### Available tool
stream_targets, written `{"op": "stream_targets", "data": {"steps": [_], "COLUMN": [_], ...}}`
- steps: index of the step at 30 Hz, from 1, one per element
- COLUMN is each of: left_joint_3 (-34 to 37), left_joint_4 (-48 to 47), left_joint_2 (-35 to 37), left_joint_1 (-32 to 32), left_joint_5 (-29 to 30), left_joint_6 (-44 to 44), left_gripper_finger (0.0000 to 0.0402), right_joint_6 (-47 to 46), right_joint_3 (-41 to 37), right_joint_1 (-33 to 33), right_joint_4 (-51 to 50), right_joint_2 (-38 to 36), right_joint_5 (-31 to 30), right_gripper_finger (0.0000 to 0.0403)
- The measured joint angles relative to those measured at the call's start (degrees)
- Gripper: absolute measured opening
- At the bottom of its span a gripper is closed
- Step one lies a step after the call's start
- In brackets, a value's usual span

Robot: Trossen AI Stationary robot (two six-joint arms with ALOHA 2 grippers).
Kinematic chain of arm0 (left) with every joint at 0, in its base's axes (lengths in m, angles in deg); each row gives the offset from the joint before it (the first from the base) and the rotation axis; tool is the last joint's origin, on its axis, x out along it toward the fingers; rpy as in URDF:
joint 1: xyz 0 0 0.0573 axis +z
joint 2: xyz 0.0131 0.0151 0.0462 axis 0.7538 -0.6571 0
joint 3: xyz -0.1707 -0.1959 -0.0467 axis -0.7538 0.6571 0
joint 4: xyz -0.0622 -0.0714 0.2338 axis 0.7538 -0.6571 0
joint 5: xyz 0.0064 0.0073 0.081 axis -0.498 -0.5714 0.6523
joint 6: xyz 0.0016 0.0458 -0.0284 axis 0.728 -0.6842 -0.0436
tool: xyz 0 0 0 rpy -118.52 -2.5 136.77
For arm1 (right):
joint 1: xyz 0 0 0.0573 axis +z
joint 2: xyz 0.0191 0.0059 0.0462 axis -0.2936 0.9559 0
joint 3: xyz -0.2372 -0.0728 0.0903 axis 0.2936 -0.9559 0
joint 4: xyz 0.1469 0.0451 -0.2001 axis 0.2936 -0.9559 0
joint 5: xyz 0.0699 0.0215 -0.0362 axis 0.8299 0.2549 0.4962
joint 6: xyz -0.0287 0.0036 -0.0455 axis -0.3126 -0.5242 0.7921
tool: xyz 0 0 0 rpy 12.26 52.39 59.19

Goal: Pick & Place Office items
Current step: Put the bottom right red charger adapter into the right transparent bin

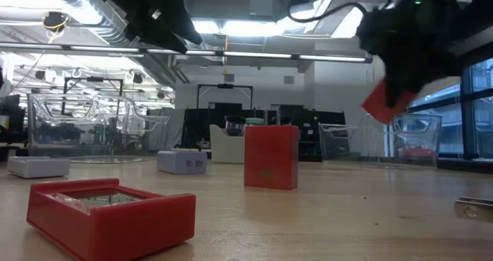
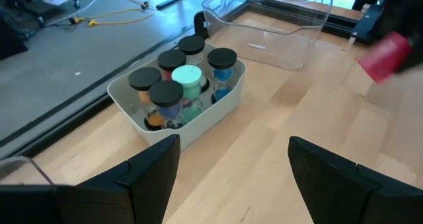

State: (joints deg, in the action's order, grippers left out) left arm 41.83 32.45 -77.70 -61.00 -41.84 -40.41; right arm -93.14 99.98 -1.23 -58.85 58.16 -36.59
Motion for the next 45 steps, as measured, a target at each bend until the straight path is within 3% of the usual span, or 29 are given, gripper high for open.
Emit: {"op": "stream_targets", "data": {"steps": [7,19,35,45], "left_joint_3": [0.00,0.00,0.00,0.00], "left_joint_4": [0.00,0.02,0.02,0.00], "left_joint_2": [0.00,0.00,0.00,0.00], "left_joint_1": [0.02,0.00,0.00,0.00], "left_joint_5": [-0.59,-1.05,-1.62,-1.68], "left_joint_6": [-0.63,-0.68,-0.72,-2.21], "left_gripper_finger": [0.0278,0.0278,0.0278,0.0278], "right_joint_6": [6.07,14.48,30.38,35.79], "right_joint_3": [0.02,0.02,0.18,-0.02], "right_joint_1": [-9.82,-30.28,-48.75,-51.64], "right_joint_4": [-0.52,-5.01,-3.77,4.28], "right_joint_2": [-6.58,-5.89,9.63,11.23], "right_joint_5": [-8.56,-15.22,-4.78,3.18], "right_gripper_finger": [0.0129,0.0129,0.0128,0.0128]}}
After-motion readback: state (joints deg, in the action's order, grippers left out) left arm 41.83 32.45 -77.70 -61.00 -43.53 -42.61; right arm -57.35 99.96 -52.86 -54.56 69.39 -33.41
